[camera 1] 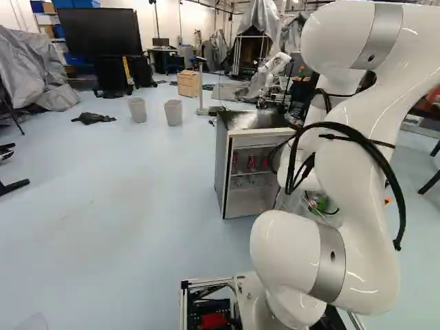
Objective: Grab a drink from the fridge
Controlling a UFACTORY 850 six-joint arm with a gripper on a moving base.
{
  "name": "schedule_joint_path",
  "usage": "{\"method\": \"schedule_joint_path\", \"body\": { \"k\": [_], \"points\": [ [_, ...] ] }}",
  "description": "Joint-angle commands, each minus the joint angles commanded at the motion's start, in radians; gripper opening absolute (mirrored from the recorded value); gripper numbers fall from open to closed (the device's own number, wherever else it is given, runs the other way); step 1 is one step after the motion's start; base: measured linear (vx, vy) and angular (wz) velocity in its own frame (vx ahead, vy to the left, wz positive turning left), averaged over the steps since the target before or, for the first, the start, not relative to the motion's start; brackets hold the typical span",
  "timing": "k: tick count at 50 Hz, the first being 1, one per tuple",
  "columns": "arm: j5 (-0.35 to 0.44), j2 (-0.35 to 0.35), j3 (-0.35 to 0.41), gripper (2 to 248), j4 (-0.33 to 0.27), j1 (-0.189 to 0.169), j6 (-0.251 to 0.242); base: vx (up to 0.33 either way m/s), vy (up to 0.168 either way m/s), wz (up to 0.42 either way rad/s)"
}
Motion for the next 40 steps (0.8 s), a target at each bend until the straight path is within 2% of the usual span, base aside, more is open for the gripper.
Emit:
{"method": "schedule_joint_path", "body": {
  "k": [22, 40],
  "points": [
    [0.0, 0.095, 0.146, 247, -0.231, 0.064, 0.0, 0.0, 0.0, 0.0],
    [0.0, 0.156, 0.232, 247, -0.42, 0.134, 0.0, 0.0, 0.0, 0.0]
  ]
}}
